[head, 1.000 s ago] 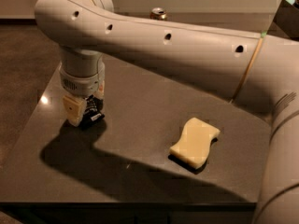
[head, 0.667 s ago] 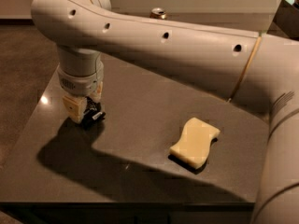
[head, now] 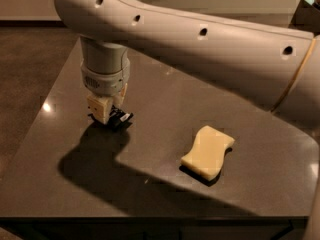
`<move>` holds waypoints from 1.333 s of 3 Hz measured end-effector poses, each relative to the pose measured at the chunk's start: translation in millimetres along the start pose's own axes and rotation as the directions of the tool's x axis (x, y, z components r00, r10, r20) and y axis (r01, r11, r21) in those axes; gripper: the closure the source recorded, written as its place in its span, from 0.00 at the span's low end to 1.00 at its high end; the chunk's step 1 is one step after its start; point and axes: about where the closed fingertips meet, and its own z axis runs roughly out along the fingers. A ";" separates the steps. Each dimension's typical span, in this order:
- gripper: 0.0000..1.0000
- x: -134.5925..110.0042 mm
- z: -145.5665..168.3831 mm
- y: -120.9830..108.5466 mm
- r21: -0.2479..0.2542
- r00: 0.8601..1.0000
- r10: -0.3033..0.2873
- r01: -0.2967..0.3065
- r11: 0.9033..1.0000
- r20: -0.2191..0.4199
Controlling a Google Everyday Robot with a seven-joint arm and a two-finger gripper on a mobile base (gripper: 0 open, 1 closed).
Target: Move rxbar chocolate near sponge
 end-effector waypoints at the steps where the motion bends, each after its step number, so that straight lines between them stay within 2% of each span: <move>1: 1.00 32.7 -20.0 -26.8 0.028 0.998 0.066 -0.066 0.997 -0.013; 2: 1.00 65.2 -30.9 -44.7 0.040 0.991 0.130 -0.129 0.991 -0.031; 3: 1.00 102.5 -32.6 -50.7 0.032 0.977 0.203 -0.201 0.979 -0.061; 4: 1.00 135.1 -33.2 -58.9 0.040 0.955 0.282 -0.280 0.959 -0.091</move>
Offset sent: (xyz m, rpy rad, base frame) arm -0.0026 -0.1376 0.0236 -0.0541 0.0302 -0.2281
